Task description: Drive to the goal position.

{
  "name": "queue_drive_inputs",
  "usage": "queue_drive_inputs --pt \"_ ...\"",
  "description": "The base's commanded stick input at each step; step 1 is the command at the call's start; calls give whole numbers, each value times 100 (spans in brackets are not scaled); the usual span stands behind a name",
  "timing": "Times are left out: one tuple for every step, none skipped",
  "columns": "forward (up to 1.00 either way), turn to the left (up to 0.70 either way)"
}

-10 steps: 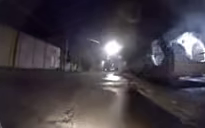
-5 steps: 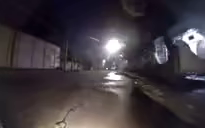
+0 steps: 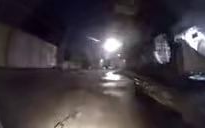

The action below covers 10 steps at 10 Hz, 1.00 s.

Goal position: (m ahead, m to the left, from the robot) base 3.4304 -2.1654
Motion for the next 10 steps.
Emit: queue_drive_inputs --pt "70 0" --pt "70 0" --pt "70 0" --pt "70 -24" --pt "70 -35" --pt "70 -35" --pt "70 -35" --pt "70 -33" --pt "70 -14" --pt "70 0"
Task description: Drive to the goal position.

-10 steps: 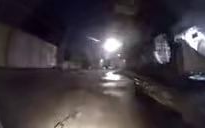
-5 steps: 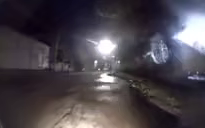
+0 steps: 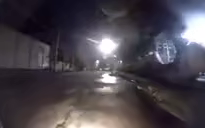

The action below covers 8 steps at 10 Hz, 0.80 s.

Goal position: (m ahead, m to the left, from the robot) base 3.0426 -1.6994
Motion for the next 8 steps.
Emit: queue_drive_inputs --pt "70 0" --pt "70 0" --pt "70 0" --pt "70 0" --pt "70 0" --pt "70 0" --pt "70 0" --pt "70 0"
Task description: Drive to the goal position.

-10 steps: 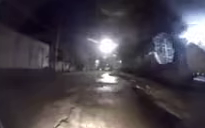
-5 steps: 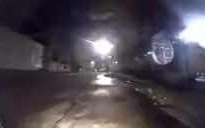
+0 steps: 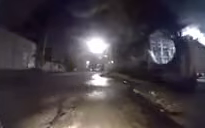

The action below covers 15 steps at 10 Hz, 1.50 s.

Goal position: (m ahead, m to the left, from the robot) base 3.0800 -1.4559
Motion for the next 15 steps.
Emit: queue_drive_inputs --pt "70 0" --pt "70 0" --pt "70 0" --pt "70 0" --pt "70 0" --pt "70 0" --pt "70 0" --pt "70 0" --pt "70 0" --pt "70 -9" --pt "70 -31" --pt "70 -35" --pt "70 -35" --pt "70 -22" --pt "70 0"
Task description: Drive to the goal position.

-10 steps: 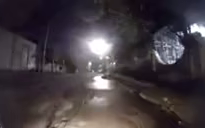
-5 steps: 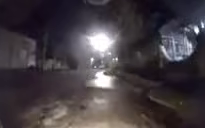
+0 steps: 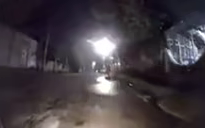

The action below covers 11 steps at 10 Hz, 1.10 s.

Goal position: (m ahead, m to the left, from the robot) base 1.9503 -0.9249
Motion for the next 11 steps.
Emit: queue_drive_inputs --pt "70 0" --pt "70 0" --pt "70 0" --pt "70 0" --pt "70 0" --pt "70 0" --pt "70 0" --pt "70 0" --pt "70 0" --pt "70 0" --pt "70 0"
